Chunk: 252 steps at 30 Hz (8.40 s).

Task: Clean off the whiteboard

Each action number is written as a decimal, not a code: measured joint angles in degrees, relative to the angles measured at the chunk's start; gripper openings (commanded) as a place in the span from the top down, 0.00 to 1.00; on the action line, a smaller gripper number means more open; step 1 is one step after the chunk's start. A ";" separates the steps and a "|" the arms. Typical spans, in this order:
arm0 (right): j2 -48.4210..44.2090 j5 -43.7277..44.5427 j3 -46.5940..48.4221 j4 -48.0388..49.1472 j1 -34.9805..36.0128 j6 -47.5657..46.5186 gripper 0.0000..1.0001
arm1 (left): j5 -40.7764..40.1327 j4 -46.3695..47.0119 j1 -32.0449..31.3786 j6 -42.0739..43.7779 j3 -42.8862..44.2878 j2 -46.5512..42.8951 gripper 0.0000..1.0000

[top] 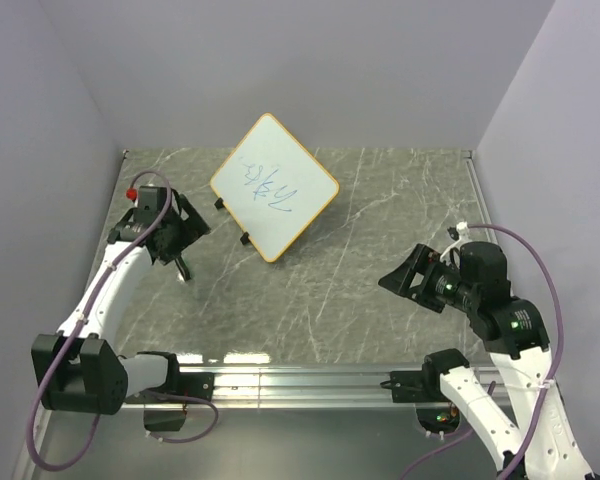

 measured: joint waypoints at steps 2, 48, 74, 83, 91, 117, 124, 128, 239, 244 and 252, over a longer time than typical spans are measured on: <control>-0.11 0.55 -0.87 1.70 0.00 0.87 0.14 | -3.08 -1.29 0.04 1.36 0.00 0.26 0.07; 5.46 2.84 -4.39 6.14 3.02 -4.28 0.16 | -3.54 6.45 -1.18 4.04 5.44 27.74 0.14; 4.00 4.92 -5.60 6.99 3.87 -5.60 0.16 | -13.03 -7.76 0.52 -7.82 0.07 14.86 0.23; 1.90 6.75 -5.60 5.84 4.57 -6.78 0.16 | -13.44 -5.62 1.57 -11.41 -2.73 17.27 0.32; 2.45 7.43 -5.60 5.66 5.11 -7.04 0.16 | -13.73 -2.32 4.44 -11.65 -5.73 18.97 0.34; 12.48 7.85 0.20 6.10 5.25 -6.99 0.16 | -11.13 3.45 8.13 -6.21 -5.60 21.33 1.00; 28.44 5.70 17.07 12.59 5.25 -6.29 0.15 | -5.88 4.39 8.39 -3.63 -3.15 21.38 1.00; 37.07 3.63 23.74 16.90 5.25 -6.16 0.15 | -1.27 5.53 7.52 -2.01 1.77 21.38 1.00; 75.80 -9.75 40.15 33.70 5.95 -8.52 1.00 | 27.78 -8.24 -9.57 7.80 52.70 55.78 1.00; 75.80 -9.60 39.93 33.79 5.95 -8.48 1.00 | 27.41 -14.27 -10.16 8.41 60.41 59.25 1.00; 75.80 -9.79 39.85 33.42 5.95 -8.20 1.00 | 29.27 -9.84 -14.60 8.57 68.26 60.63 1.00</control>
